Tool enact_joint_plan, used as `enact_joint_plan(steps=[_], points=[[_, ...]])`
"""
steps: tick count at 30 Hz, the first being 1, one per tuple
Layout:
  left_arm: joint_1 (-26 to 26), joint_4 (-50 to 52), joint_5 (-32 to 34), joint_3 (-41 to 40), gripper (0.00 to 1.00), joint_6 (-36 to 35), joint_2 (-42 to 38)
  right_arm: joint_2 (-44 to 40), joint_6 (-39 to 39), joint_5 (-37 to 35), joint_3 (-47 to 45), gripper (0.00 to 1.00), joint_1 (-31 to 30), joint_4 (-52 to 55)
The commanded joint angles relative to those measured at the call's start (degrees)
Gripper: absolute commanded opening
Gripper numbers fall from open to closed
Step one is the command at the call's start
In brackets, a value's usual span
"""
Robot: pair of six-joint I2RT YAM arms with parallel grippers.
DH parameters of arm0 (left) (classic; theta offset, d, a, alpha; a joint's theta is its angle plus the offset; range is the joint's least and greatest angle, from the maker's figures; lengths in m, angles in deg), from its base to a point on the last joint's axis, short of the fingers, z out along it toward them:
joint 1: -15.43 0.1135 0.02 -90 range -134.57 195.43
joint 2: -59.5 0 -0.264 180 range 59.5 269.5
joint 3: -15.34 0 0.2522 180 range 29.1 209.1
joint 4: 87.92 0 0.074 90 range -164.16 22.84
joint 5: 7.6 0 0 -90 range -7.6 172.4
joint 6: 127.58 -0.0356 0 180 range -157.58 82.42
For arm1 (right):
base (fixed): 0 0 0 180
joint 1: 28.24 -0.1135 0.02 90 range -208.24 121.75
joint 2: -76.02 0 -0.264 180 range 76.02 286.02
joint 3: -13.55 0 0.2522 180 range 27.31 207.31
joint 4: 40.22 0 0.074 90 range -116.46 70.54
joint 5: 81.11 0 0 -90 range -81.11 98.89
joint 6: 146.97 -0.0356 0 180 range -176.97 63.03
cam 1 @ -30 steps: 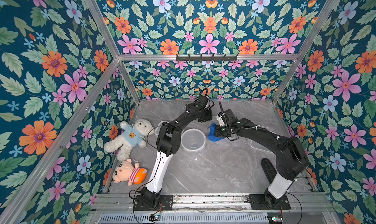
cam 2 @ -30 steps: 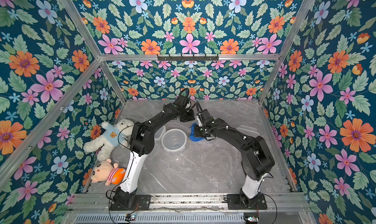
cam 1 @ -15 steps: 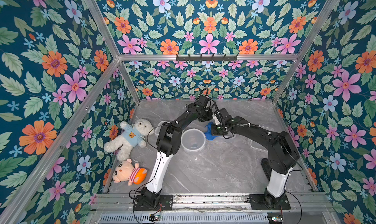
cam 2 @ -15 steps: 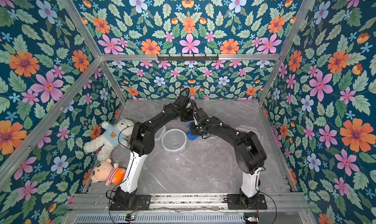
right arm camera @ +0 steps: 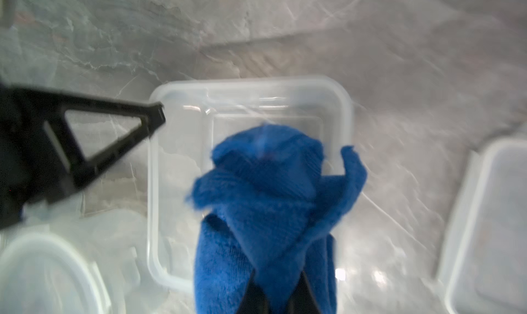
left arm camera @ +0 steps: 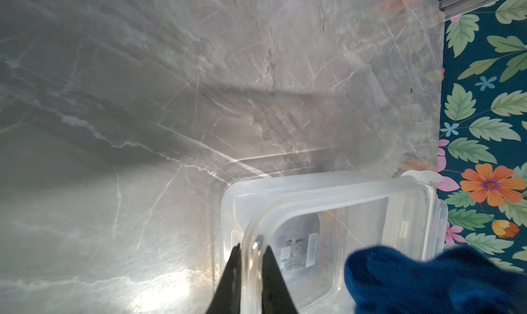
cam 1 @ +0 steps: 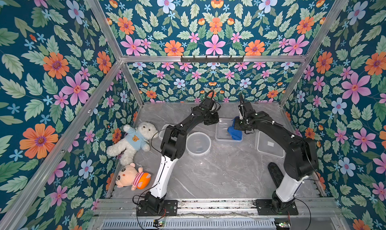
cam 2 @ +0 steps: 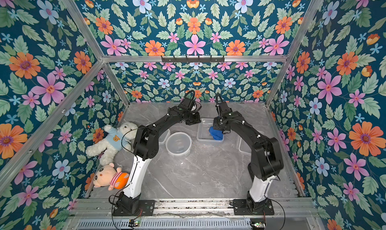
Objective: Wipe the insides of the lunch boxes
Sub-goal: Wipe the dirt inside the lunch box.
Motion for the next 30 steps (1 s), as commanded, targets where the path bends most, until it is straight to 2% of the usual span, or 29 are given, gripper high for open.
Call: enact_joint_plan(steps=[1, 3, 6, 10, 14, 16, 19, 23, 27, 30], points=[[0.13, -0.87, 0.15, -0.03, 0.14, 0.09, -1.07, 9.28, 0.45, 1.84, 8.40, 0.00, 0.09, 4.26], [0.13, -0.89, 0.17, -0.08, 0.15, 0.05, -1.13, 13.89, 0.31, 2.82, 10.97, 0.00, 0.11, 3.10], [0.04, -1.05, -0.32, -0.03, 0.14, 0.20, -0.69, 19.12, -0.03, 8.16, 14.30, 0.00, -0.14, 1.05], [0.04, -1.67, -1.50, -0.12, 0.14, 0.77, 0.09, 23.01, 0.53, 14.40, 17.29, 0.00, -1.64, -2.64], [0.04, -1.77, -1.49, -0.01, 0.14, 0.98, 0.25, 24.50, 3.46, 19.08, 19.48, 0.00, -3.38, 0.67], [0.04, -1.73, -1.19, 0.06, 0.14, 0.83, 0.00, 21.70, 4.41, 16.55, 15.91, 0.00, -4.30, 2.79], [0.13, -1.10, -0.85, 0.52, 0.15, 0.32, -0.22, 14.58, 4.86, 12.13, 5.49, 0.00, -4.65, 3.90], [0.32, -0.02, -0.30, 0.98, 0.15, -0.09, -0.20, 7.72, 5.02, 3.39, -2.76, 0.00, -2.46, 8.86], [0.28, -0.65, 0.09, -0.08, 0.15, 0.16, -0.93, 7.25, 3.74, -2.30, -1.65, 0.00, 1.21, 10.60], [0.13, -0.98, 0.14, -0.64, 0.15, 0.28, -1.15, 11.41, 2.85, -4.49, 6.26, 0.00, 2.66, 10.62]])
